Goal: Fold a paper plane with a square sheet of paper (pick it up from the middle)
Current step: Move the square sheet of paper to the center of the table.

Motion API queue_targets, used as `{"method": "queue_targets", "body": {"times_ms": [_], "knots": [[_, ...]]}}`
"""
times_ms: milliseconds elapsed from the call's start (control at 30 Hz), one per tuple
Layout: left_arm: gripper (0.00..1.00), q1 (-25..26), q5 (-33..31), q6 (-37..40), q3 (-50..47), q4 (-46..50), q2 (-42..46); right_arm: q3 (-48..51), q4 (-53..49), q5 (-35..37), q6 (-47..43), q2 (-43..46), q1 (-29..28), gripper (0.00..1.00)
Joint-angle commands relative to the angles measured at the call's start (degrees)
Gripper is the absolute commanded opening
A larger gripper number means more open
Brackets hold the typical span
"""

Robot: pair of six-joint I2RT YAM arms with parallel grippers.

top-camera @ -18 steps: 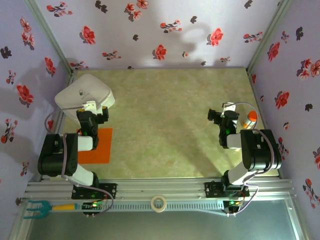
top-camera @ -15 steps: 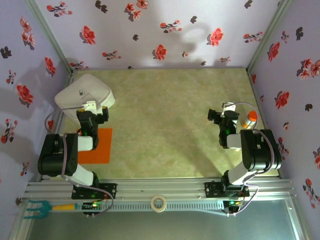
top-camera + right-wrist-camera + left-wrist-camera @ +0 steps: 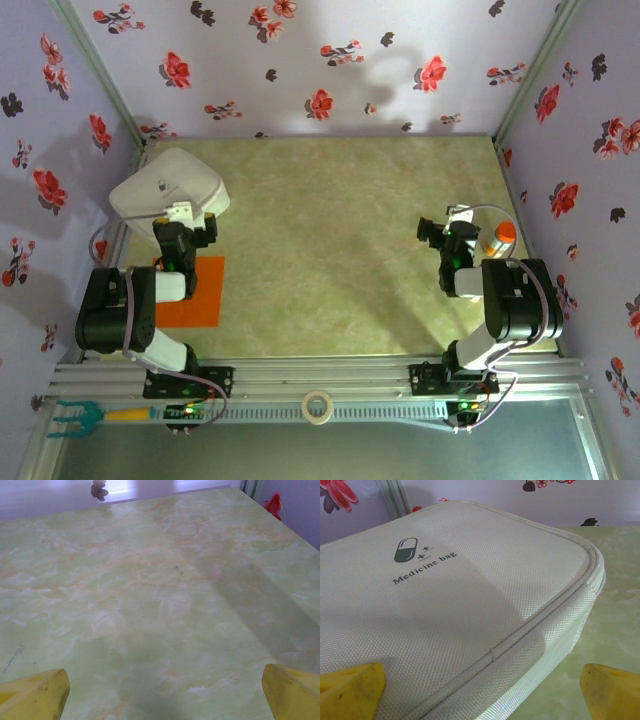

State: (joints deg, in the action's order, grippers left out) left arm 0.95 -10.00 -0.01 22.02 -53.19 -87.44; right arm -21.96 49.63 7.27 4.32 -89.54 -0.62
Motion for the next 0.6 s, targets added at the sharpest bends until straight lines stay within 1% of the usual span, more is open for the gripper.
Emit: {"method": "queue_targets", "body": {"times_ms": [0, 200, 333, 400, 467, 500, 533, 567], "knots": [[1.0, -0.23, 2.05, -0.33, 0.55, 2.27, -1.07, -1.02, -0.1, -0.02, 0.65, 0.01, 0.36, 0.99], [1.0, -0.18, 2.13, -0.2, 0.26, 1.85, -1.04, -0.81, 0.14, -0.15, 0.53, 0.22, 0.29, 0.99], [1.0, -0.09, 1.73, -0.57, -1.31, -0.24, 0.41, -0.31, 0.99, -1.96, -0.21, 0.41, 0.35, 0.99], [1.0, -0.07, 1.18, -0.81, -1.55, 2.08, 3.64, 0.23, 1.12, -2.62, -0.8, 1.18, 0.19, 0.99], [1.0, -0.12, 0.32, -1.47, -0.71, 7.22, 7.33, 1.11, 2.74, -2.6, -1.32, 1.85, -0.16, 0.99], [1.0, -0.17, -0.2, -1.43, -0.14, 9.66, 8.55, 0.9, 1.64, -3.05, -1.47, 2.76, -0.17, 0.99], [1.0, -0.26, -0.61, -3.34, 0.33, 11.86, 10.04, 0.36, -0.69, -3.64, -1.68, 4.21, -0.17, 0.99], [1.0, -0.29, -0.59, -3.58, 0.75, 14.12, 11.85, -0.73, -4.34, -3.75, -1.56, 5.88, -0.17, 0.99]]}}
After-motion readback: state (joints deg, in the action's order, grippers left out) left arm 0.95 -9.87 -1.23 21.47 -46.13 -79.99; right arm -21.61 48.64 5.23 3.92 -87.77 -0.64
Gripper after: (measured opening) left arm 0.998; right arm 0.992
